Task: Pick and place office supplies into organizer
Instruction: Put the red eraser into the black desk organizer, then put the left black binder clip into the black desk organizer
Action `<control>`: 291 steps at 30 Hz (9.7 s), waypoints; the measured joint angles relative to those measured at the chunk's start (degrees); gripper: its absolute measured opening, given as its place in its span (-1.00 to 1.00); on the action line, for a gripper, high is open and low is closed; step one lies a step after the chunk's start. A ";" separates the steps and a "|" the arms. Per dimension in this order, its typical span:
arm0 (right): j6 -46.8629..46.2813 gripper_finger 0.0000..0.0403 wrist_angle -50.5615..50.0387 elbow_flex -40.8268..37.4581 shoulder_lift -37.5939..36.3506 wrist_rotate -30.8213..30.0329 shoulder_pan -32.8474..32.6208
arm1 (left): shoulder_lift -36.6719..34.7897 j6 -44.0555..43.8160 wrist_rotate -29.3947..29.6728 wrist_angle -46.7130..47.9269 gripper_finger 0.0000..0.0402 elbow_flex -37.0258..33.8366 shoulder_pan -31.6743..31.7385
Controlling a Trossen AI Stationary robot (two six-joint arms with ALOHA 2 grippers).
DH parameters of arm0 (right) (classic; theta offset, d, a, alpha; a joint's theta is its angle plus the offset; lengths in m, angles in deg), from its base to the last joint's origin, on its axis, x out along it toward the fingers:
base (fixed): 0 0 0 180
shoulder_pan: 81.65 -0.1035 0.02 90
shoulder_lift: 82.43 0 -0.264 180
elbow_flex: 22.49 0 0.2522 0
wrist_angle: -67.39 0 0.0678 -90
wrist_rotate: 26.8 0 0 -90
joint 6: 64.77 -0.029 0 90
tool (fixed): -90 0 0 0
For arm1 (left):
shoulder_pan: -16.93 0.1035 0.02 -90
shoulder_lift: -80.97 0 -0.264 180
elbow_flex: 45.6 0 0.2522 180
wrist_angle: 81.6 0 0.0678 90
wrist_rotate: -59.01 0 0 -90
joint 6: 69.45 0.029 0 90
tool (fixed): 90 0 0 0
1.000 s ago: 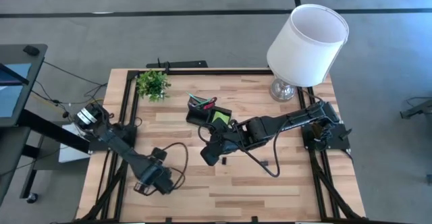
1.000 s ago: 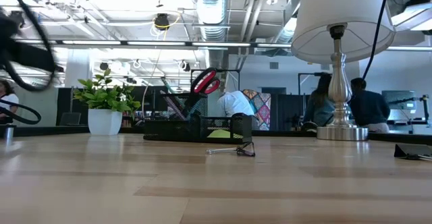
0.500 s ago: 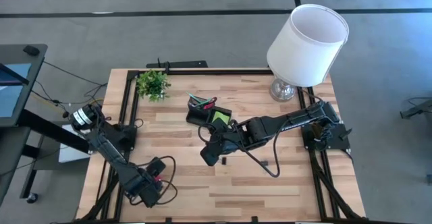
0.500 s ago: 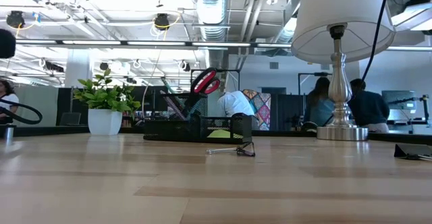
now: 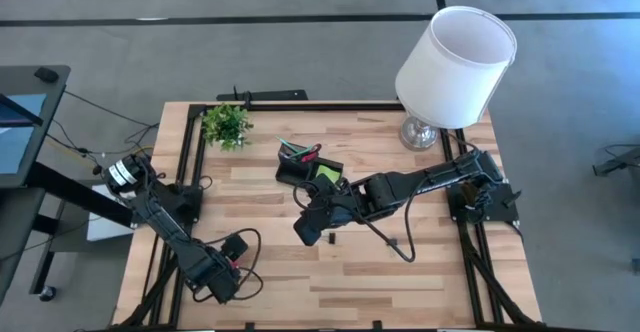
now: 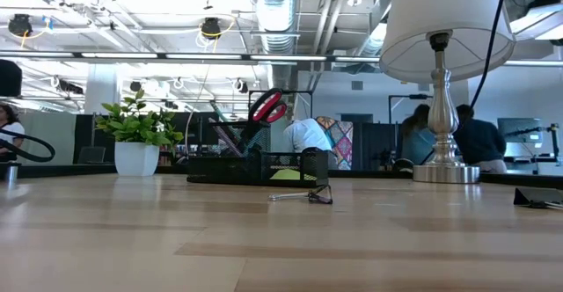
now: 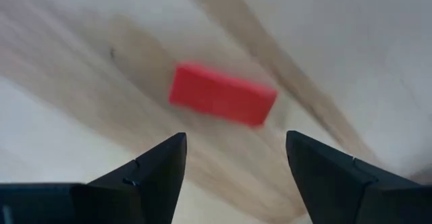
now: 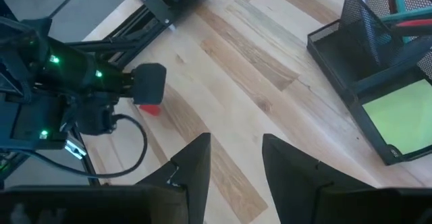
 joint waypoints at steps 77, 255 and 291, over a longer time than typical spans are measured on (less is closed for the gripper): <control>0.07 -0.36 0.59 0.01 0.00 -1.33 -0.13 | -4.50 -16.78 -11.17 -14.69 -0.19 -2.61 3.64; -38.06 -0.46 -23.59 17.04 1.01 -37.58 -21.80 | 13.36 -2.35 -3.57 -70.05 0.28 2.45 38.69; -22.38 -0.46 -16.05 20.31 1.09 -38.77 -17.88 | 20.09 -2.62 -1.49 -69.27 0.28 4.23 40.10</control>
